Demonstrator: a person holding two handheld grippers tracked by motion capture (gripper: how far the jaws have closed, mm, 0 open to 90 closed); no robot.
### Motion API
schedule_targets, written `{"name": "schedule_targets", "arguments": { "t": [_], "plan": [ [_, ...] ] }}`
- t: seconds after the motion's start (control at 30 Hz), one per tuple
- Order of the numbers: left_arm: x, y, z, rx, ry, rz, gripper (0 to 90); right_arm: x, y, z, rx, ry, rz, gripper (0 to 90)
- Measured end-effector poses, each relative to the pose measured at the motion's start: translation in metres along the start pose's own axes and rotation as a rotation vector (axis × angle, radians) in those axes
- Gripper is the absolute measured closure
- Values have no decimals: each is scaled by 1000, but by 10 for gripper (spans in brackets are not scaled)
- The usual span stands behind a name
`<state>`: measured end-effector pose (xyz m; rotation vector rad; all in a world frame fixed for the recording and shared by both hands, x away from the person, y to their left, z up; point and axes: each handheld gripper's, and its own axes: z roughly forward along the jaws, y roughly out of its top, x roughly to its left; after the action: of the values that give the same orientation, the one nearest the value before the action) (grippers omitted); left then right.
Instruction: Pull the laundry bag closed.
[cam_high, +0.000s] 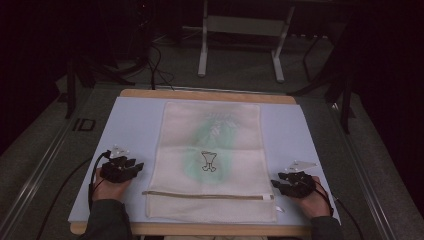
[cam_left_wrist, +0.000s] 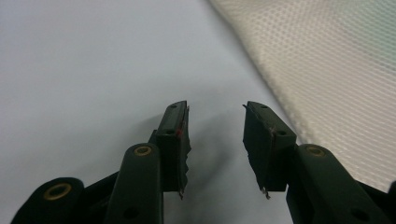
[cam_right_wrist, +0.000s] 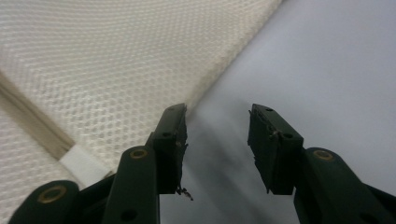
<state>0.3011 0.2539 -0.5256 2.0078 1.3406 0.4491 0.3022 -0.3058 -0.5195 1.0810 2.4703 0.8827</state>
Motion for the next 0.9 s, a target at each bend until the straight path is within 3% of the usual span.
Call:
{"name": "schedule_targets", "arguments": {
  "t": [0.63,0.9],
  "plan": [
    [-5,2,2,40,-51,38,588,5,4,-2,-11,41,-7,564],
    [-6,4,-2,29,-58,53,587,8,7,-1,-22,59,-21,556]
  ]
}}
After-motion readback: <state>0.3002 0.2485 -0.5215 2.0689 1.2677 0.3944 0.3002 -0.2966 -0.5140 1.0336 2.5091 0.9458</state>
